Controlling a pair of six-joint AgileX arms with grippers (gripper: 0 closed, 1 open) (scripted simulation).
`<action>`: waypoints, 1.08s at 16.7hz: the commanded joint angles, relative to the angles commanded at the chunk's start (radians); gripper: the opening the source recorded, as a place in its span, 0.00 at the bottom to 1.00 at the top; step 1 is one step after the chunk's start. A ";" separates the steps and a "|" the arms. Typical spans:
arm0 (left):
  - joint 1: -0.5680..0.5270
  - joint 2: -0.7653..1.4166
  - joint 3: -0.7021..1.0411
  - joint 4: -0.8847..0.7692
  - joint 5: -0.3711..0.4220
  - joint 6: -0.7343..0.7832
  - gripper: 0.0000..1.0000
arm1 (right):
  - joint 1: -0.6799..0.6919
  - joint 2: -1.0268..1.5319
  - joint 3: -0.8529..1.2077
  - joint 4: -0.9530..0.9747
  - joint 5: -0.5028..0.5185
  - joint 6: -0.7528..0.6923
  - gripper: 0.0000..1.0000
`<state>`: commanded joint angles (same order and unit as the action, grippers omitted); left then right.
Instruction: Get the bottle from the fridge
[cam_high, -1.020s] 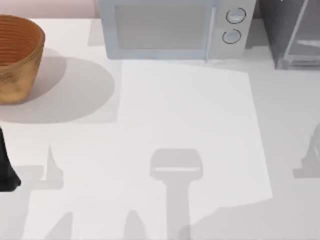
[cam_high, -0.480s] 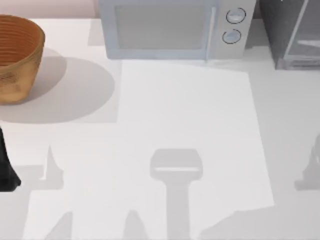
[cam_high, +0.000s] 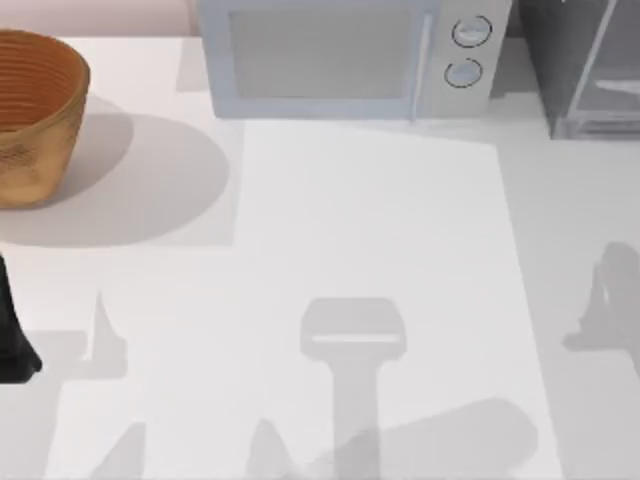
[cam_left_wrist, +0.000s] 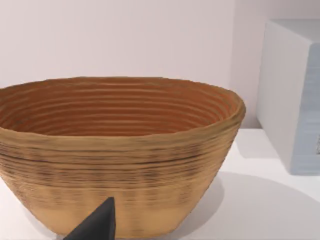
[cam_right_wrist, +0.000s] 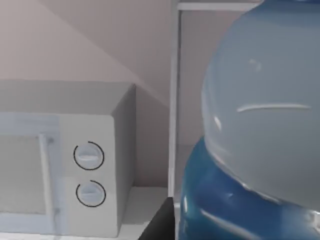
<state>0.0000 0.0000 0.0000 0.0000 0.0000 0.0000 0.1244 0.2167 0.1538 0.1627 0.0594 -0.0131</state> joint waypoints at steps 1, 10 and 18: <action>0.000 0.000 0.000 0.000 0.000 0.000 1.00 | 0.038 0.073 0.047 0.048 0.020 -0.004 0.00; 0.000 0.000 0.000 0.000 0.000 0.000 1.00 | 0.445 1.026 0.603 0.512 0.309 -0.027 0.00; 0.000 0.000 0.000 0.000 0.000 0.000 1.00 | 0.704 1.769 1.068 0.729 0.634 -0.012 0.00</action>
<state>0.0000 0.0000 0.0000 0.0000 0.0000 0.0000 0.8283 1.9858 1.2222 0.8922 0.6930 -0.0248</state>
